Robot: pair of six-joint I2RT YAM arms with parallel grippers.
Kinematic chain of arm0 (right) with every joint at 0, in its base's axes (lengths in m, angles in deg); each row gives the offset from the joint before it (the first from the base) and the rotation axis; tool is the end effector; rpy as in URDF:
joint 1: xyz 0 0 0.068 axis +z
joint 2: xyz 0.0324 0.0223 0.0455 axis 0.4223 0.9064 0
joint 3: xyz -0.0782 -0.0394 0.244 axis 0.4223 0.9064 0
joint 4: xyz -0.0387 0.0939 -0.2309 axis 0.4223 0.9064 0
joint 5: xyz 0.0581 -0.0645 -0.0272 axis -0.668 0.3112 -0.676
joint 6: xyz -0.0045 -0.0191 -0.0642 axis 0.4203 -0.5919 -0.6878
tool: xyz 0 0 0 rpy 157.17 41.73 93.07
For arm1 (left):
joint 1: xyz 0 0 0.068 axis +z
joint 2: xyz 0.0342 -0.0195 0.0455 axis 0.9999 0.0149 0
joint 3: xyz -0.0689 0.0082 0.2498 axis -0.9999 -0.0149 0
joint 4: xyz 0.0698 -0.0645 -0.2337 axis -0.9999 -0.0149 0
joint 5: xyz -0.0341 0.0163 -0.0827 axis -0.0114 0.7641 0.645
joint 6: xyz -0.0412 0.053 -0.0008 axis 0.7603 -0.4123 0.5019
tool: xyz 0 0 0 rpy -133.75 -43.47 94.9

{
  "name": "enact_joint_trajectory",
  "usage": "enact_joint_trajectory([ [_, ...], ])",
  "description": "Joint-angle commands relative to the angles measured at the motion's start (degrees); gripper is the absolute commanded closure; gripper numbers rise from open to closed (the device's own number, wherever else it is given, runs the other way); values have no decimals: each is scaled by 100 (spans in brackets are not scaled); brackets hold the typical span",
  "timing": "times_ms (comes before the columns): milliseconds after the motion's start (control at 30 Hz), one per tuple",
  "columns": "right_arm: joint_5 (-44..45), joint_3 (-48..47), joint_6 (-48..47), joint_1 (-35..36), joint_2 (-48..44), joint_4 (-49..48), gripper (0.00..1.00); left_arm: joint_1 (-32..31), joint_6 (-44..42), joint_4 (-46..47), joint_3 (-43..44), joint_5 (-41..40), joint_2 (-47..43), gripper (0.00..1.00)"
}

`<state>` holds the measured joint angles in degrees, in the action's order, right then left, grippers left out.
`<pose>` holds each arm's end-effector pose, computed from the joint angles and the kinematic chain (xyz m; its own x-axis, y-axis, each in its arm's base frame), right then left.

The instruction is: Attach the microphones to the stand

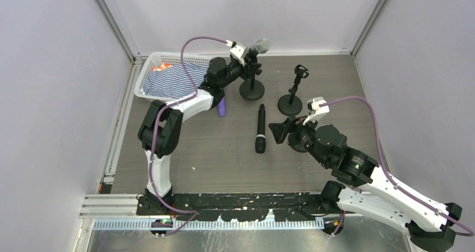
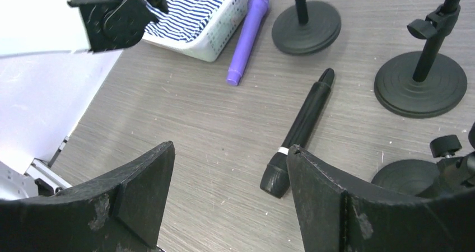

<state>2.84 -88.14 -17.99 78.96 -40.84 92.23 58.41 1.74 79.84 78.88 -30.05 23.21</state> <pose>0.1156 0.1221 0.3269 -0.3263 0.2545 -0.9103 -0.4015 0.8345 0.3773 0.3901 -0.2520 0.2807 -0.0027 -0.1175 -0.9931 0.7649 0.6394 -0.0778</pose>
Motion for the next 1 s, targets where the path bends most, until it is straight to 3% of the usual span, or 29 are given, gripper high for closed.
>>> enact_joint_trajectory([
  [0,-34,-28,176,2,-135,283,22,270,275,1110,1132,292,481,100],
  [300,-81,56,283,-1,-242,638,22,621,107,639,2921,392,1869,100],
  [533,-35,215,377,4,-261,604,22,793,-18,405,3668,321,2505,100],
  [667,-4,262,355,-3,-190,539,22,833,61,417,3567,360,2563,80],
  [733,-10,259,323,3,-138,513,22,833,68,505,3332,344,2504,66],
  [967,144,315,227,-10,-114,326,22,846,89,941,2112,125,2041,41],
])
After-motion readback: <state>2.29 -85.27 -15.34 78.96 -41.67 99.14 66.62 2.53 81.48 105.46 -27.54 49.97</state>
